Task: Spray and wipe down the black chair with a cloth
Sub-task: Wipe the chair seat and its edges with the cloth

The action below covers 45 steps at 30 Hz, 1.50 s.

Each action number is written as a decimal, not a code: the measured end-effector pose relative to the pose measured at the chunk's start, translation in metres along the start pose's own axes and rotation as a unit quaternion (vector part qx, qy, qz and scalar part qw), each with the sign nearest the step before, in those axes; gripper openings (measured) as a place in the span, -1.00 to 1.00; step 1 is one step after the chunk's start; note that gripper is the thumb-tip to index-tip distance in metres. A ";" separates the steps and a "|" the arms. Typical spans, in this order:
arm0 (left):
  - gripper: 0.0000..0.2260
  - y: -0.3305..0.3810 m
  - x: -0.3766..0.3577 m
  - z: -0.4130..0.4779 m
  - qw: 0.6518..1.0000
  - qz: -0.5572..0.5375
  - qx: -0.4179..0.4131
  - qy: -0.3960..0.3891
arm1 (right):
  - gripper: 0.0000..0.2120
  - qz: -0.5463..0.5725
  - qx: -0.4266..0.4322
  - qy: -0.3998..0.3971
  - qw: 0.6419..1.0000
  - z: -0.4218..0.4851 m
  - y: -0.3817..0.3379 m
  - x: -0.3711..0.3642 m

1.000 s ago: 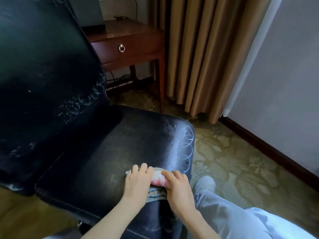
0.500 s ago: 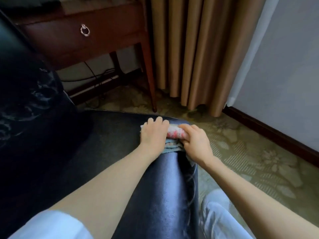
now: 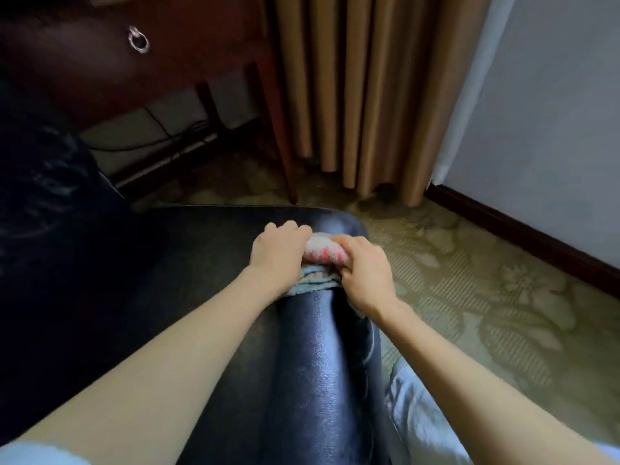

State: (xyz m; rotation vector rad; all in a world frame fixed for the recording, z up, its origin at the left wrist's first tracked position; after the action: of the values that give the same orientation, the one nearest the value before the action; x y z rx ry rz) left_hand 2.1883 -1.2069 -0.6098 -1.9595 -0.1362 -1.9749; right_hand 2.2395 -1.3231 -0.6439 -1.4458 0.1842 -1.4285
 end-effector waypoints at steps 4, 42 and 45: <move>-0.65 0.006 -0.003 -0.083 1.000 -0.004 -0.008 -0.020 | -0.49 0.006 -0.007 -0.025 1.000 -0.081 -0.023 -0.003; -0.67 0.057 0.012 -0.071 0.996 0.024 -0.059 0.058 | -0.46 0.059 -0.112 0.028 0.992 -0.089 0.022 0.029; -0.69 0.078 0.013 -0.004 0.994 0.044 -0.060 0.075 | -0.49 0.060 -0.090 0.024 0.994 -0.028 0.060 0.040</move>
State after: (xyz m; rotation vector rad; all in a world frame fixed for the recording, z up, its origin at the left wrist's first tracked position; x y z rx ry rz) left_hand 2.2091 -1.2830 -0.6107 -1.8454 0.1077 -2.1067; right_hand 2.2599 -1.3940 -0.6692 -1.5203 0.4327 -1.3771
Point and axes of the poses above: each hand's wrist, its own z-axis towards the middle knuckle, its own x-axis out of the back of the hand, y = z × x, the point moved 10 cm from there along z, towards the middle knuckle, and after that the axes turned 8 degrees about z, right-handed, at the moved point
